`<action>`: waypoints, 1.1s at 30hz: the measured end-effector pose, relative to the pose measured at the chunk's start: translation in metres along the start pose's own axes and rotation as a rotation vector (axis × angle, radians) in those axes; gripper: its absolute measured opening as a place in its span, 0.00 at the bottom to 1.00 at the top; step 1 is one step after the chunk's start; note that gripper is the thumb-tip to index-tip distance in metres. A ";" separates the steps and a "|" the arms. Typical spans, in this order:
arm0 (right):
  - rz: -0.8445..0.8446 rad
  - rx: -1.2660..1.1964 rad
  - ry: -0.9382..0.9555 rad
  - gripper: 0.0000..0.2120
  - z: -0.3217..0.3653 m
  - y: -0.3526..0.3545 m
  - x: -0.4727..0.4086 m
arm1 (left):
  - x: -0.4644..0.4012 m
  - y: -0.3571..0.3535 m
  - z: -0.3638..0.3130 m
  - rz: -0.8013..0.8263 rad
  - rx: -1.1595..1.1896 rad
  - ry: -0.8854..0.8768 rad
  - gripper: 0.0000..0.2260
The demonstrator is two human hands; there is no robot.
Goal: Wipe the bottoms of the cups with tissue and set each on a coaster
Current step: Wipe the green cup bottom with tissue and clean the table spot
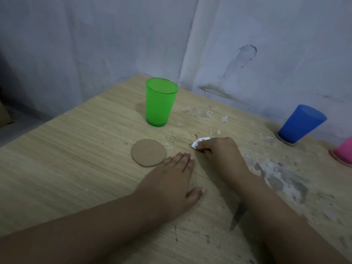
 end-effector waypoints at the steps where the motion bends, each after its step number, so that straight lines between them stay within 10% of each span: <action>1: -0.006 0.009 -0.020 0.09 0.002 -0.003 0.002 | -0.002 0.001 0.000 -0.017 0.020 0.003 0.33; 14: -0.185 -1.252 -1.069 0.14 -0.023 0.003 0.013 | -0.014 0.041 0.013 -0.615 0.607 0.294 0.15; 26: -0.012 -1.384 -0.901 0.07 -0.019 0.000 0.014 | -0.020 0.031 0.020 -0.377 1.087 0.543 0.08; 33: -0.022 -1.012 -0.435 0.05 -0.002 0.017 0.009 | -0.021 0.032 0.033 -0.430 1.275 0.706 0.03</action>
Point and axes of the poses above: each hand's wrist, its own x-axis away from the middle knuckle, its own y-axis out of the back of the hand, z = x × y, the point moved 4 cm from there along -x, towards the middle knuckle, and after that the axes turned 14 degrees about -z, right-handed, at the moved point
